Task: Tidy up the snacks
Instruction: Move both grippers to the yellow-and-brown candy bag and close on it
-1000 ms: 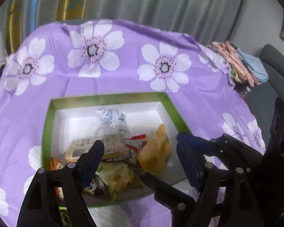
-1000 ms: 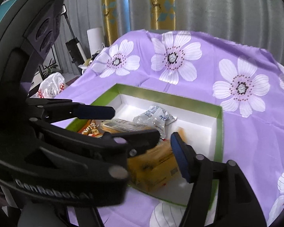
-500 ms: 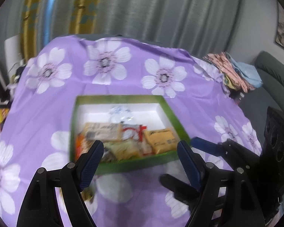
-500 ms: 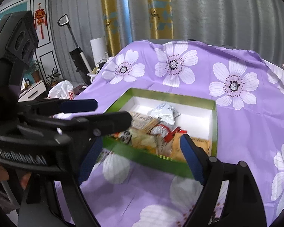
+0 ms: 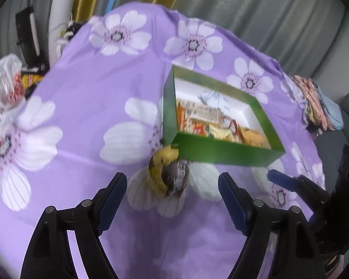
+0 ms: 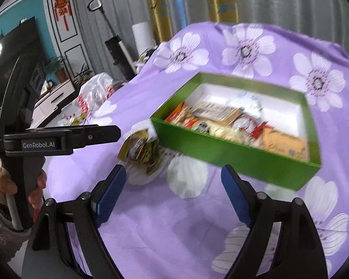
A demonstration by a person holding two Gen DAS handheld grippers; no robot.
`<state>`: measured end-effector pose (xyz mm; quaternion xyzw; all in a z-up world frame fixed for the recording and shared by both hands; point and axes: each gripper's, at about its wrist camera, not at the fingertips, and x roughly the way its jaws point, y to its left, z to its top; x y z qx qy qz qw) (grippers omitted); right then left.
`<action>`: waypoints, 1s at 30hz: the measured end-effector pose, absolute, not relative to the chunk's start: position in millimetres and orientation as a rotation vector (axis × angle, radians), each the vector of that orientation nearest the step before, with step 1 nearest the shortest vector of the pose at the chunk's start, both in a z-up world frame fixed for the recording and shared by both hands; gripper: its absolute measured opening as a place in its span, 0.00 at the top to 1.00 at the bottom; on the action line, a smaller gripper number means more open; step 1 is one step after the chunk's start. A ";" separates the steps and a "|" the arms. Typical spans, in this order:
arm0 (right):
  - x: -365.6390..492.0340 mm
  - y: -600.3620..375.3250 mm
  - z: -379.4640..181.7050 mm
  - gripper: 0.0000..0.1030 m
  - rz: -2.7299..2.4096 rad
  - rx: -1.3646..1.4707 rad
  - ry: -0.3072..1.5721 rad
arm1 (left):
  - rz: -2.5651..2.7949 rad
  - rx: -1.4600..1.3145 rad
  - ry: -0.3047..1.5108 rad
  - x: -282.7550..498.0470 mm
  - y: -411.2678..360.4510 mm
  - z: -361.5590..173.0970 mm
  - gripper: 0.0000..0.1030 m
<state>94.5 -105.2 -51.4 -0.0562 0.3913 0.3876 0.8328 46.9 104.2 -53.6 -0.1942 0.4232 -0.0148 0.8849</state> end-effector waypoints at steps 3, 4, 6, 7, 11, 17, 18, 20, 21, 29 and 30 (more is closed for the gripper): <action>93.2 -90.4 -62.9 0.18 0.855 -0.134 0.860 | -0.049 -0.406 0.879 43.2 103.0 -62.4 0.05; 93.8 -85.7 -66.2 0.18 0.865 -0.137 0.866 | -0.051 -0.405 0.871 41.9 103.2 -62.8 0.05; 95.5 -77.7 -72.0 0.18 0.877 -0.136 0.876 | -0.060 -0.409 0.866 43.3 104.7 -65.2 0.05; 97.4 -73.4 -75.5 0.18 0.885 -0.135 0.885 | -0.061 -0.414 0.871 44.8 105.4 -67.1 0.05; 105.6 -59.9 -86.6 0.18 0.905 -0.135 0.913 | -0.058 -0.425 0.891 53.2 109.9 -76.8 0.04; 114.6 -37.0 -99.7 0.18 0.943 -0.155 0.939 | -0.060 -0.433 0.932 66.0 110.9 -91.0 0.05; 115.7 -33.6 -100.9 0.18 0.952 -0.159 0.941 | -0.062 -0.441 0.933 67.5 111.9 -92.7 0.05; 117.6 -28.1 -103.9 0.18 0.965 -0.169 0.944 | -0.069 -0.452 0.934 69.9 113.5 -94.5 0.05; 119.2 -26.6 -105.4 0.18 0.968 -0.172 0.946 | -0.072 -0.455 0.930 70.6 113.9 -94.8 0.05; 127.2 -11.9 -112.7 0.41 1.025 -0.178 0.977 | -0.079 -0.471 0.922 76.5 115.0 -97.8 0.36; 127.2 -10.2 -112.6 0.42 1.026 -0.186 0.975 | -0.076 -0.468 0.928 77.6 114.2 -98.8 0.42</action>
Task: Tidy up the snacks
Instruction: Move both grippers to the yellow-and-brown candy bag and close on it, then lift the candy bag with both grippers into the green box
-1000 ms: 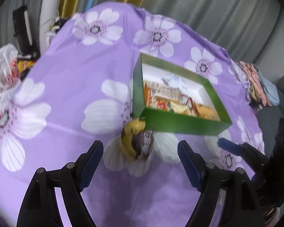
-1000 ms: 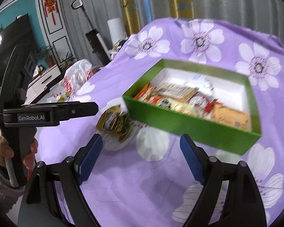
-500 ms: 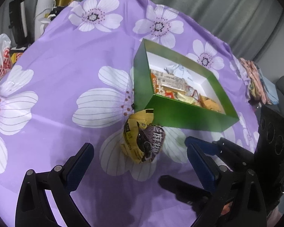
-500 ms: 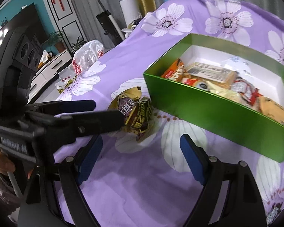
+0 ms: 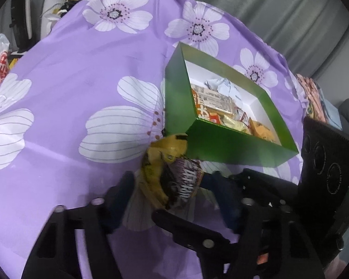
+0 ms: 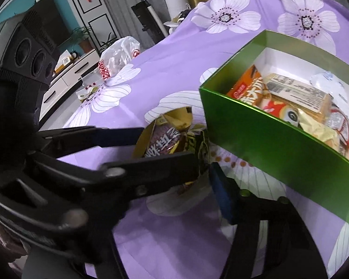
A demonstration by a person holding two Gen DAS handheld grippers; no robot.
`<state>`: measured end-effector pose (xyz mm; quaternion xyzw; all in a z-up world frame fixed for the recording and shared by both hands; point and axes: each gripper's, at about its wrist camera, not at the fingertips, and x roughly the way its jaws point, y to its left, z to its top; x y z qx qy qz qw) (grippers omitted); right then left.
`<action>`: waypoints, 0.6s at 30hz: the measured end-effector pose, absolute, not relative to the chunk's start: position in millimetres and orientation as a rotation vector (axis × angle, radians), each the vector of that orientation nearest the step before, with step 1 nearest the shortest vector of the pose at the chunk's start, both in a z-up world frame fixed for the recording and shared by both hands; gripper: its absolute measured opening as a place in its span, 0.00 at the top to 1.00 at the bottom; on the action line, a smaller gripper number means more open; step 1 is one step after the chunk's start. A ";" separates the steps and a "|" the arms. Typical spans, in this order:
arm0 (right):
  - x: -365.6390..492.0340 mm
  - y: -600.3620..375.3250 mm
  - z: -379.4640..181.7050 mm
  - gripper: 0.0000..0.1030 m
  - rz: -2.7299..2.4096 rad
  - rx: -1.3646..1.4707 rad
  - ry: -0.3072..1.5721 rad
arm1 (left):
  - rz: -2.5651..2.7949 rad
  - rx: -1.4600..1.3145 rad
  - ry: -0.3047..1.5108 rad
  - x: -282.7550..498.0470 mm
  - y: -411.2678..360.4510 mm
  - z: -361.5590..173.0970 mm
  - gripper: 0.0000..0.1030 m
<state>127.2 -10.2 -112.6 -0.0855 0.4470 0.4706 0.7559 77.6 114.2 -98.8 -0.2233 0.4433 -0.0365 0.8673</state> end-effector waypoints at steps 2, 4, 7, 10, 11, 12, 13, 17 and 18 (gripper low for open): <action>127.2 -9.1 -111.3 0.48 1.023 -0.197 0.966 | -0.056 -0.462 0.925 76.9 114.8 -98.5 0.47; 127.5 -10.1 -109.4 0.56 1.026 -0.199 0.958 | -0.060 -0.476 0.917 74.8 117.2 -96.4 0.54; 125.8 -12.3 -108.9 0.58 1.035 -0.199 0.953 | -0.061 -0.452 0.918 72.3 113.8 -93.9 0.55; 119.8 -15.8 -105.4 0.63 1.046 -0.196 0.932 | -0.059 -0.436 0.911 67.2 110.4 -89.3 0.56; 117.8 -17.0 -103.9 0.63 1.048 -0.195 0.927 | -0.061 -0.435 0.908 64.7 109.6 -86.9 0.56; 115.6 -18.6 -101.5 0.63 1.050 -0.192 0.922 | -0.061 -0.429 0.904 62.0 108.3 -84.3 0.56; 113.1 -20.0 -98.9 0.63 1.052 -0.188 0.917 | -0.060 -0.424 0.899 60.7 106.9 -82.1 0.56; 101.7 -27.3 -88.0 0.63 1.049 -0.184 0.888 | -0.065 -0.400 0.885 51.1 98.4 -69.7 0.56; 98.8 -30.4 -84.0 0.63 1.046 -0.180 0.879 | -0.071 -0.393 0.880 48.9 95.4 -65.7 0.56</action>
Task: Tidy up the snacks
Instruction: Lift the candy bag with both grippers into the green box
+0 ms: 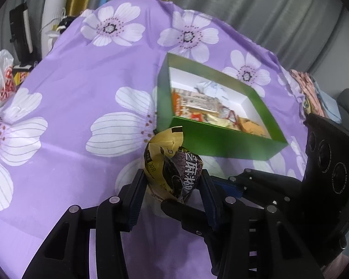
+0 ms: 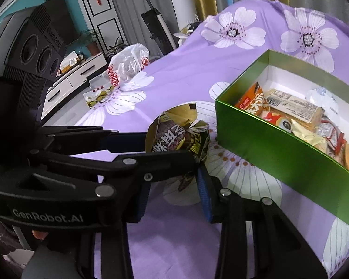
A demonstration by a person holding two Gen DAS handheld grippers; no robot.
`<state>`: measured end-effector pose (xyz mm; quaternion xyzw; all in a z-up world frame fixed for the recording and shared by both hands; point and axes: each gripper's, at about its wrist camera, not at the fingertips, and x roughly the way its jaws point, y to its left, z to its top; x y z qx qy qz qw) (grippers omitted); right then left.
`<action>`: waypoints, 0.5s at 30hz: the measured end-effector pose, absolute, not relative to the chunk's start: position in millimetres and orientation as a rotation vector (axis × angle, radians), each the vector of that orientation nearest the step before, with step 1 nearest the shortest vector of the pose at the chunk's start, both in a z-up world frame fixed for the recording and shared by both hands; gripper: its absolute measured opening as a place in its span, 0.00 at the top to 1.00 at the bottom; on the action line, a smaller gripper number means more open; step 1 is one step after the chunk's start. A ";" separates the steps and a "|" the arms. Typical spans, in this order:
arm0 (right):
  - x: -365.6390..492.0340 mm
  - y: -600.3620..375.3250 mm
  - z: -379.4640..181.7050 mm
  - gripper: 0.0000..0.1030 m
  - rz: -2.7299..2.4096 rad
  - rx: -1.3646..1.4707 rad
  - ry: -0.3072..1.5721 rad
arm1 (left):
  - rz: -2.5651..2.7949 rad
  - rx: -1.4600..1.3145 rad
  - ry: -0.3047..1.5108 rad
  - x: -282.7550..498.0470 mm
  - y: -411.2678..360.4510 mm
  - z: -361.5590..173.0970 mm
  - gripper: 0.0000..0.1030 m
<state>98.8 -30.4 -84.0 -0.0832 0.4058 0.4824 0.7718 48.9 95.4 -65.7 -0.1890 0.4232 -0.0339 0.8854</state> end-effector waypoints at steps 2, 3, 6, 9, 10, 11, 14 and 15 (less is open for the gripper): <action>93.0 -36.4 -76.0 0.63 1.038 -0.181 0.860 | -0.076 -0.378 0.870 45.0 88.4 -58.4 0.56; 91.2 -39.8 -73.2 0.63 1.034 -0.181 0.852 | -0.081 -0.367 0.866 44.3 84.2 -55.0 0.56; 86.6 -50.9 -63.1 0.63 1.015 -0.180 0.823 | -0.102 -0.342 0.848 45.0 72.7 -43.8 0.56; 86.6 -63.4 -53.2 0.63 0.993 -0.165 0.792 | -0.119 -0.325 0.826 46.7 64.5 -32.6 0.56; 87.2 -67.4 -49.7 0.63 0.986 -0.160 0.782 | -0.125 -0.318 0.818 48.7 60.6 -28.1 0.56; 87.9 -70.9 -46.7 0.63 0.980 -0.156 0.773 | -0.129 -0.312 0.810 50.0 57.7 -24.7 0.56; 91.1 -81.3 -37.6 0.63 0.954 -0.140 0.742 | -0.148 -0.292 0.792 55.7 48.3 -15.3 0.56; 91.6 -84.0 -35.1 0.63 0.947 -0.136 0.735 | -0.154 -0.288 0.787 57.8 45.1 -12.4 0.56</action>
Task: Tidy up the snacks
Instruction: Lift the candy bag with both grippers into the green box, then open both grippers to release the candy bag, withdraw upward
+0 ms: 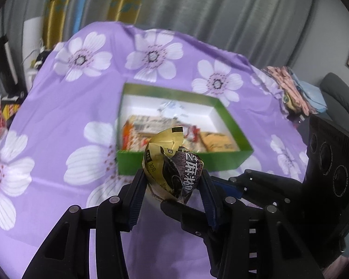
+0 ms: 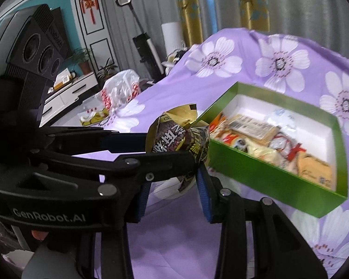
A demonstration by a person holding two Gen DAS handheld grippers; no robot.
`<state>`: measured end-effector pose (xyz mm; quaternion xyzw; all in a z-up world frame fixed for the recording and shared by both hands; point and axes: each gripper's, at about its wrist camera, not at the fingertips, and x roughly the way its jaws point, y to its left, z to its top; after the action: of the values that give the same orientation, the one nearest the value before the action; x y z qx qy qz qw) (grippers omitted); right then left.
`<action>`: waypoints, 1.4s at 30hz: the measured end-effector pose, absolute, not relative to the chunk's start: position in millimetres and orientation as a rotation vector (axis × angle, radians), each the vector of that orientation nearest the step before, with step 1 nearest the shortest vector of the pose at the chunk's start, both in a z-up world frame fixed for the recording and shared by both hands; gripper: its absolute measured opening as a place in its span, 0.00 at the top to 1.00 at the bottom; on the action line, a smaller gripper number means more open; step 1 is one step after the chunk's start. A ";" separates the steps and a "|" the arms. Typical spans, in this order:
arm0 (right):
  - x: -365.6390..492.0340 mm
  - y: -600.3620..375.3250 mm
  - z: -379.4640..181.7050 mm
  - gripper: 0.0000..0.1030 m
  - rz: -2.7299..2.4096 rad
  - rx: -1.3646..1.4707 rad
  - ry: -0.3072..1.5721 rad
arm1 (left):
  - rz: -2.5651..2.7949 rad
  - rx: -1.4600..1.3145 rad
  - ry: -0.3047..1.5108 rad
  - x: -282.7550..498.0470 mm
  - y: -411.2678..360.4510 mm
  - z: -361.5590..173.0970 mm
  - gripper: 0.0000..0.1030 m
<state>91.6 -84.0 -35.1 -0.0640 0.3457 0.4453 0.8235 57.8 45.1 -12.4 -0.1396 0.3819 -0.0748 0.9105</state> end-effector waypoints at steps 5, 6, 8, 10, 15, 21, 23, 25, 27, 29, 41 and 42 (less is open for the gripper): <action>106.6 -99.5 -20.9 0.63 0.903 -0.120 0.693 | -0.192 -0.253 0.753 79.4 29.4 4.0 0.56; 112.1 -102.8 -18.3 0.63 0.893 -0.113 0.686 | -0.198 -0.249 0.748 84.8 26.8 6.3 0.56; 124.0 -108.8 -14.6 0.63 0.871 -0.104 0.674 | -0.212 -0.242 0.738 99.2 21.2 10.4 0.56; 136.0 -113.7 -13.1 0.63 0.848 -0.096 0.665 | -0.224 -0.238 0.729 115.6 16.2 11.5 0.55; 175.1 -123.1 -23.2 0.62 0.797 -0.078 0.702 | -0.250 -0.249 0.760 156.8 7.3 -0.4 0.55; 210.2 -126.6 -45.5 0.62 0.756 -0.070 0.775 | -0.257 -0.265 0.824 192.4 -3.2 -23.9 0.55; 216.0 -127.0 -50.6 0.62 0.748 -0.073 0.792 | -0.256 -0.276 0.843 199.1 -3.8 -30.6 0.55; 220.6 -126.1 -55.9 0.62 0.739 -0.078 0.814 | -0.257 -0.296 0.864 204.6 -2.3 -36.5 0.55; 223.4 -124.9 -59.7 0.62 0.734 -0.085 0.826 | -0.255 -0.305 0.877 207.6 -1.8 -41.0 0.55; 225.7 -123.9 -62.3 0.62 0.733 -0.085 0.837 | -0.249 -0.304 0.886 208.9 -1.7 -43.2 0.55; 231.3 -118.1 -70.6 0.54 0.725 -0.093 0.923 | -0.219 -0.323 0.969 218.1 1.2 -55.1 0.55; 229.2 -118.6 -68.7 0.53 0.720 -0.100 0.920 | -0.212 -0.315 0.972 216.6 0.9 -53.1 0.52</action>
<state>229.2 -118.6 -68.7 -0.0470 0.4342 0.3396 0.8331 216.6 0.9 -53.1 -0.1502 0.4642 -0.1012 0.8670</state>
